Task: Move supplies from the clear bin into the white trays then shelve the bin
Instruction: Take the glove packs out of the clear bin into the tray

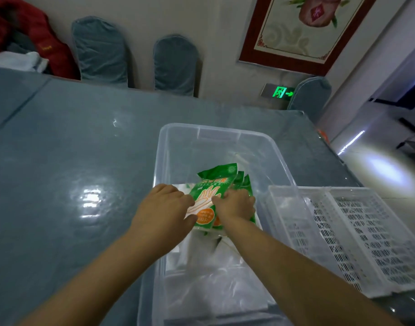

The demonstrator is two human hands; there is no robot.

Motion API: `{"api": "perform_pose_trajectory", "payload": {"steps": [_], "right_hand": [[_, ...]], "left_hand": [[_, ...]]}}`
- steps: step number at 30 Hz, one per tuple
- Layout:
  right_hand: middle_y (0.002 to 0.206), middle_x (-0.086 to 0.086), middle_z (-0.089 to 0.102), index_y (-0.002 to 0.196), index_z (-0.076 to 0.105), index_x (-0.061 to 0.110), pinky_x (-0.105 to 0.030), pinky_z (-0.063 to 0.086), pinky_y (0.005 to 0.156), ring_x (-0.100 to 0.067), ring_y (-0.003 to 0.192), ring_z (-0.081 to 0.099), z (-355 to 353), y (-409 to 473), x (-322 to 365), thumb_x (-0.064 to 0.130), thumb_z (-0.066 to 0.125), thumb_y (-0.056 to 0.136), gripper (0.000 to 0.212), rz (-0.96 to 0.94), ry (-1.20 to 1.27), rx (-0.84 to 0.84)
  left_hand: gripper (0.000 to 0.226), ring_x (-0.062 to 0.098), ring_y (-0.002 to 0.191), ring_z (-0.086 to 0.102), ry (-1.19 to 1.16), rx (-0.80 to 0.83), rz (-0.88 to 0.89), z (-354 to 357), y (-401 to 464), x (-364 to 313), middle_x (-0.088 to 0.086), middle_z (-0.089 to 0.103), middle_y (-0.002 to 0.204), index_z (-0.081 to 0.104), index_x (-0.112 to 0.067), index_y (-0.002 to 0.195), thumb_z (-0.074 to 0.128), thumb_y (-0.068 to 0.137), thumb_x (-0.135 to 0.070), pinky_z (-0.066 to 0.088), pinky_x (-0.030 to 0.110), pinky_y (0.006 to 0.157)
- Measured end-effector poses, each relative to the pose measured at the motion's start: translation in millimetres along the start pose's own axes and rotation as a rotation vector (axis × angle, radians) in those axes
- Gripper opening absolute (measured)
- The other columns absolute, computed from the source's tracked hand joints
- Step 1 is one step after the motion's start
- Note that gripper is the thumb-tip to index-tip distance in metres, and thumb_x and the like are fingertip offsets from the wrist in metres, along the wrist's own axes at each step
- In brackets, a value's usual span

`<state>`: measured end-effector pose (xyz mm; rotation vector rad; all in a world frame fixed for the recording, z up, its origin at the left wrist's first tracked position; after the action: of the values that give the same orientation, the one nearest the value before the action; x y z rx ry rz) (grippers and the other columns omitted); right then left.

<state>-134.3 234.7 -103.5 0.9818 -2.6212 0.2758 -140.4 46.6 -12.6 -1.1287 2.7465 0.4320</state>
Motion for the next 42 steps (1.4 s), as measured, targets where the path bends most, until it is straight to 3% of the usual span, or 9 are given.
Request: {"api": "perform_pose_trajectory", "payload": {"steps": [8, 13, 17, 25, 27, 30, 33, 38, 42], "right_hand": [[0.07, -0.004, 0.056, 0.057, 0.045, 0.018, -0.025, 0.037, 0.057, -0.023, 0.067, 0.054, 19.5, 0.6, -14.8, 0.018, 0.07, 0.077, 0.031, 0.085, 0.396, 0.152], [0.057, 0.005, 0.046, 0.056, 0.043, 0.019, -0.022, 0.028, 0.046, -0.019, 0.058, 0.046, -26.9, -5.2, 7.1, 0.022, 0.068, 0.077, 0.033, -0.109, 0.348, 0.051], [0.064, 0.005, 0.055, 0.065, 0.054, 0.021, -0.028, 0.04, 0.055, -0.017, 0.062, 0.052, -83.1, -14.4, 17.7, 0.024, 0.072, 0.075, 0.021, -0.325, 0.369, 0.028], [0.076, 0.003, 0.067, 0.079, 0.068, 0.02, -0.029, 0.042, 0.061, -0.017, 0.07, 0.059, -209.7, -42.8, 13.4, 0.022, 0.076, 0.071, 0.012, -0.682, 0.187, -0.134], [0.081, -0.004, 0.07, 0.082, 0.07, 0.016, -0.029, 0.041, 0.065, -0.022, 0.074, 0.061, -239.6, -48.0, 7.0, 0.02, 0.076, 0.07, 0.014, -0.758, 0.122, -0.215], [0.08, -0.009, 0.07, 0.084, 0.071, 0.014, -0.038, 0.043, 0.076, -0.026, 0.076, 0.06, -275.5, -49.1, -8.9, 0.018, 0.077, 0.07, 0.016, -0.826, 0.03, -0.337], [0.082, -0.01, 0.07, 0.085, 0.072, 0.013, -0.04, 0.044, 0.076, -0.024, 0.075, 0.058, -305.8, -37.6, -41.7, 0.015, 0.077, 0.07, 0.016, -0.806, 0.083, -0.443], [0.085, 0.003, 0.06, 0.084, 0.059, 0.018, -0.018, 0.036, 0.066, -0.011, 0.076, 0.048, -331.8, 0.4, -109.1, 0.015, 0.075, 0.072, 0.02, -0.768, 0.235, -0.523], [0.105, -0.003, 0.064, 0.113, 0.048, 0.017, -0.039, 0.048, 0.085, -0.022, 0.096, 0.058, -316.6, 54.2, -169.0, 0.021, 0.071, 0.078, 0.042, -0.706, 0.257, -0.369]], "left_hand": [[0.026, 0.023, 0.088, 0.06, -0.043, -0.022, -0.005, -1.1, 0.4, 0.4, 0.0, 0.07, 0.084, 0.068, -0.023, 0.097, 0.06, 0.078, -0.038, 0.039, 0.033, 0.084], [0.034, 0.021, 0.096, 0.058, 0.012, 0.022, -0.001, 0.4, 1.1, -0.8, -0.001, 0.07, 0.094, 0.064, -0.025, 0.107, 0.058, 0.08, -0.044, 0.036, 0.032, 0.088], [0.05, 0.022, 0.112, 0.052, -0.099, 0.025, 0.037, -18.1, 23.7, -20.9, -0.001, 0.056, 0.125, 0.046, -0.025, 0.129, 0.059, 0.082, -0.038, 0.041, 0.035, 0.09], [0.083, 0.024, 0.141, 0.012, 0.31, -0.146, 0.536, -86.9, 92.7, -124.3, 0.005, 0.034, 0.148, 0.032, -0.024, 0.139, 0.068, 0.069, -0.048, 0.004, 0.043, 0.114], [0.071, 0.022, 0.135, 0.029, 0.36, -0.1, 0.531, -92.7, 107.1, -143.6, 0.003, 0.051, 0.134, 0.044, -0.026, 0.13, 0.063, 0.069, -0.055, 0.013, 0.042, 0.112], [0.036, 0.025, 0.093, 0.061, 0.343, -0.109, 0.511, -103.2, 120.2, -178.8, 0.001, 0.067, 0.093, 0.059, -0.023, 0.095, 0.061, 0.072, -0.051, 0.038, 0.035, 0.088], [0.027, 0.025, 0.072, 0.06, 0.325, -0.228, 0.506, -109.3, 128.3, -219.2, 0.002, 0.065, 0.078, 0.057, -0.021, 0.08, 0.062, 0.075, -0.047, 0.04, 0.034, 0.075], [0.022, 0.018, 0.063, 0.05, 0.29, -0.345, 0.465, -92.9, 152.8, -282.0, -0.003, 0.057, 0.068, 0.053, -0.024, 0.075, 0.066, 0.074, -0.043, 0.039, 0.036, 0.08], [0.02, 0.022, 0.066, 0.051, 0.223, -0.257, 0.414, -44.8, 183.4, -323.9, 0.001, 0.063, 0.073, 0.056, -0.023, 0.078, 0.067, 0.073, -0.039, 0.038, 0.036, 0.08]]}}
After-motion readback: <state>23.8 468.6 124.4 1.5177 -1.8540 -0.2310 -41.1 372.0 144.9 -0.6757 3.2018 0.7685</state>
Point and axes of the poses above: each hand's wrist, its own y-axis towards the middle knuckle, its own z-axis out of the palm, x = y × z, the point moved 9 cm from there along y, towards the middle knuckle
